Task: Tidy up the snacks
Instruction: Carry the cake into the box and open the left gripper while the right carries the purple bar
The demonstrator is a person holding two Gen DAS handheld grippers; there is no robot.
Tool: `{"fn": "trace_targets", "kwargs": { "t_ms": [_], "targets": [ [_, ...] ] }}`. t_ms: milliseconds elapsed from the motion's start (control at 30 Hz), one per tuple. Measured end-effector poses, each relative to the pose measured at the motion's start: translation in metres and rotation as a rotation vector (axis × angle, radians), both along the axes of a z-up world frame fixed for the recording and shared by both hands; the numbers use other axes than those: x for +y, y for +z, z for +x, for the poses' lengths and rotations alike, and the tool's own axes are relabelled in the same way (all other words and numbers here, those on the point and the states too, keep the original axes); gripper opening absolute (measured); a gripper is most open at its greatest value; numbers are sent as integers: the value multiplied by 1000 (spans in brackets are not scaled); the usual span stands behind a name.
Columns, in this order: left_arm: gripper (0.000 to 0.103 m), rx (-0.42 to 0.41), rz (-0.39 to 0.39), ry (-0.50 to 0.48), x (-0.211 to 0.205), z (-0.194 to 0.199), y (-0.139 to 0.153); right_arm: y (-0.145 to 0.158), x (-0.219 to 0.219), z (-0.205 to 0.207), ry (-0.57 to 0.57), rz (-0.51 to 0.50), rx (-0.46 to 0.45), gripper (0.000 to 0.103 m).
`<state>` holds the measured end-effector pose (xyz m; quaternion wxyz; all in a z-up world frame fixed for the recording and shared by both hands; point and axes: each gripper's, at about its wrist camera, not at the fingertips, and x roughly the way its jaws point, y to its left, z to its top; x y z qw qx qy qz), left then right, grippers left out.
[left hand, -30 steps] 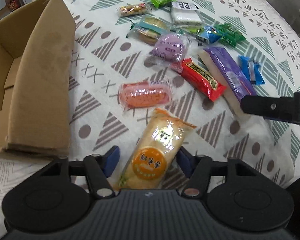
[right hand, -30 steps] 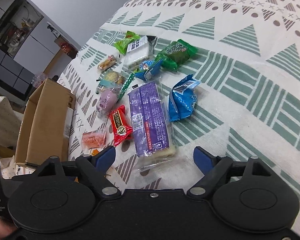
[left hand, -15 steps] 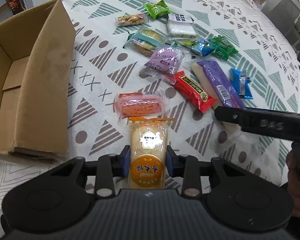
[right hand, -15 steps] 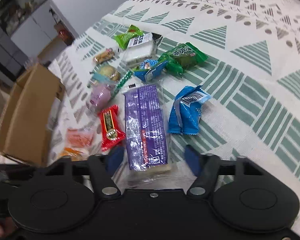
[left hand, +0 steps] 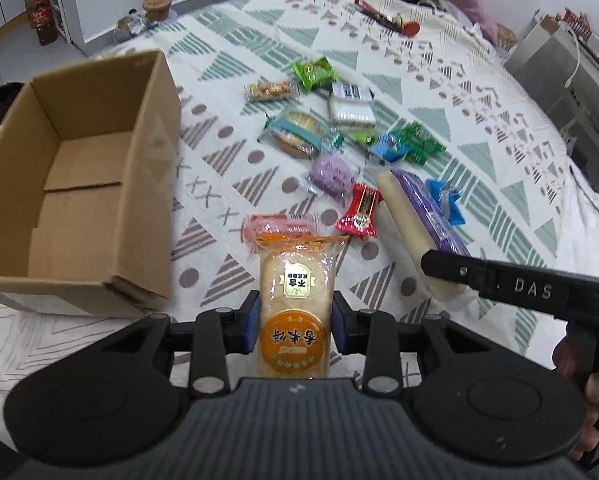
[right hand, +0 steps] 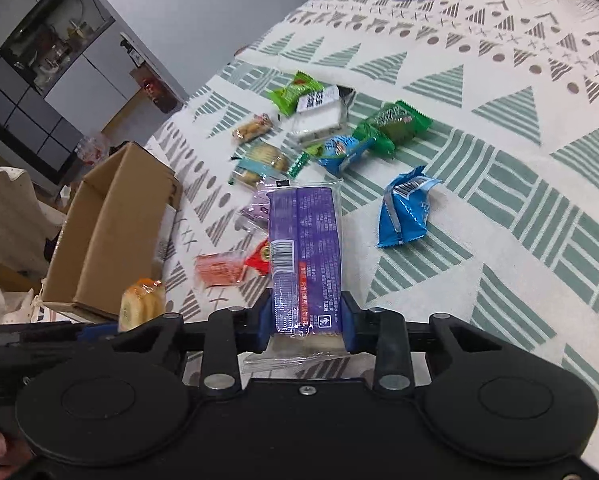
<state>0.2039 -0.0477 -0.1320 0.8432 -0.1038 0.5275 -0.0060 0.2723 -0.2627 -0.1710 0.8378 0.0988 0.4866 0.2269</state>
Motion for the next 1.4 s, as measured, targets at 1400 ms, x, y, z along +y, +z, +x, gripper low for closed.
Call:
{"fn": "trace_targets", "kwargs": {
  "t_ms": [1400],
  "targets": [
    [35,-176,-59,180,168,-33,92,105,138,-37,74,32,-123,32]
  ]
}}
